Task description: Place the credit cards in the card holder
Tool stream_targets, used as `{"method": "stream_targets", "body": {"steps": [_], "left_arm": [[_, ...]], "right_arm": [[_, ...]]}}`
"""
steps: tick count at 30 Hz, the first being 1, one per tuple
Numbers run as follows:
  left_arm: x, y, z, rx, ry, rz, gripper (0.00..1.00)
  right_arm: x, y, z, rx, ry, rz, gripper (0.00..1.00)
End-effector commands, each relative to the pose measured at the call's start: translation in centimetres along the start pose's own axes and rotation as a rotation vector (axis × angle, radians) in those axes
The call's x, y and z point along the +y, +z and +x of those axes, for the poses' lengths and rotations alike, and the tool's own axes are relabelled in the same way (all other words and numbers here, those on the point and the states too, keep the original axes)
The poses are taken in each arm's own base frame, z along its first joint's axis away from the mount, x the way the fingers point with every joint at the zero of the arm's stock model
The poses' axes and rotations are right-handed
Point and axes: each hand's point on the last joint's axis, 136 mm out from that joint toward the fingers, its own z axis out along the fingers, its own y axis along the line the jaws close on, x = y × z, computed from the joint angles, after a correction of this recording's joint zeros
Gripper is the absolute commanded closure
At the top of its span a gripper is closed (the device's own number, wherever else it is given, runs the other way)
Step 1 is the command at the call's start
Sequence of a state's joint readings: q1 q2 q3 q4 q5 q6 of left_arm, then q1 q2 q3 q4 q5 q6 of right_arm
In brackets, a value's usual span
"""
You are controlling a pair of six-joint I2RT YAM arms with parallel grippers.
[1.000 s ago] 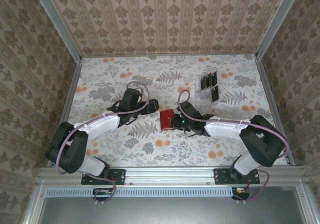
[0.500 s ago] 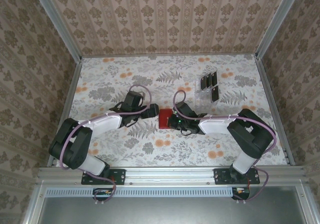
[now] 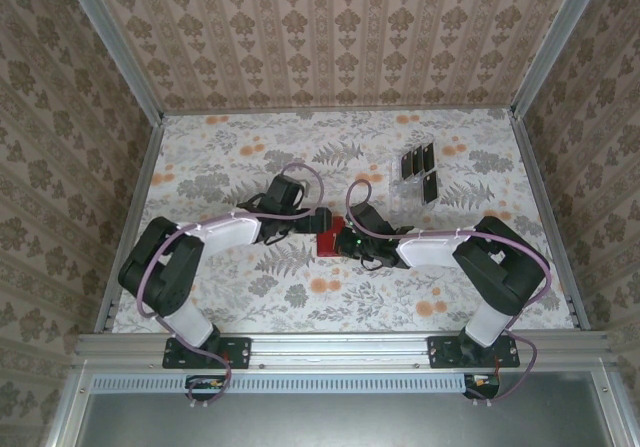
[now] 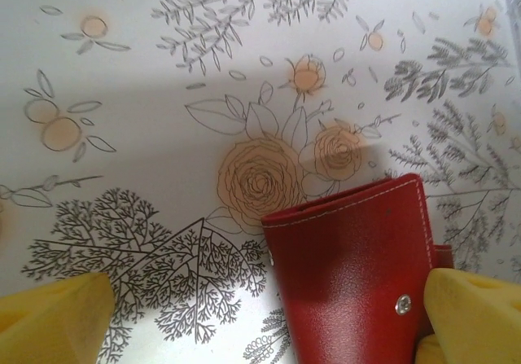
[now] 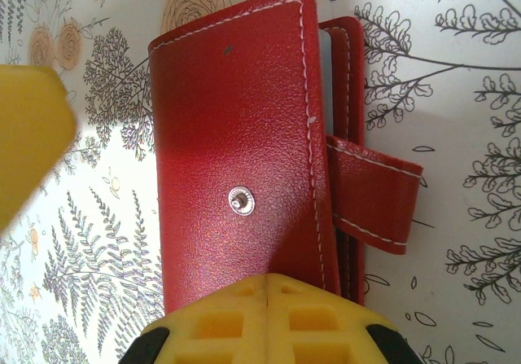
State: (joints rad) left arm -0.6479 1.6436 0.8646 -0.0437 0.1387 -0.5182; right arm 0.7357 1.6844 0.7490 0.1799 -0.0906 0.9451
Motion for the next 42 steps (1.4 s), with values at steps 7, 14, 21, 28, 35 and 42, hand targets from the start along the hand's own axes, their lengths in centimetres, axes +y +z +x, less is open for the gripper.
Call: {"method": "stream_targets", "body": {"steps": [7,14,21,28,35,42], "left_arm": [[3.2,1.2,1.9,0.078,0.057,-0.193,0.00],[5.6,1.5,4.4,0.152,0.027,-0.300,0.00],[6.4,2.0,6.1,0.186,-0.013,-0.316,0.00],[6.6,2.2,6.7,0.187,-0.021,-0.307,0.00],[6.5,2.3,6.8,0.189,-0.016,-0.299,0.00],[6.3,2.4,6.7,0.187,-0.018,-0.288,0.00]], "right_arm": [[-1.5,0.5,0.9,0.032,0.018,0.035,1.00],[-0.1,-0.7,-0.5,0.015,0.013,-0.003,0.92],[-0.1,-5.1,-4.1,-0.101,-0.015,0.035,0.65],[-1.7,-5.5,-4.8,-0.077,-0.106,0.164,0.62],[-3.3,-4.3,-4.7,-0.039,-0.178,0.262,0.60],[-3.0,-2.7,-4.9,-0.019,-0.174,0.257,0.60]]}}
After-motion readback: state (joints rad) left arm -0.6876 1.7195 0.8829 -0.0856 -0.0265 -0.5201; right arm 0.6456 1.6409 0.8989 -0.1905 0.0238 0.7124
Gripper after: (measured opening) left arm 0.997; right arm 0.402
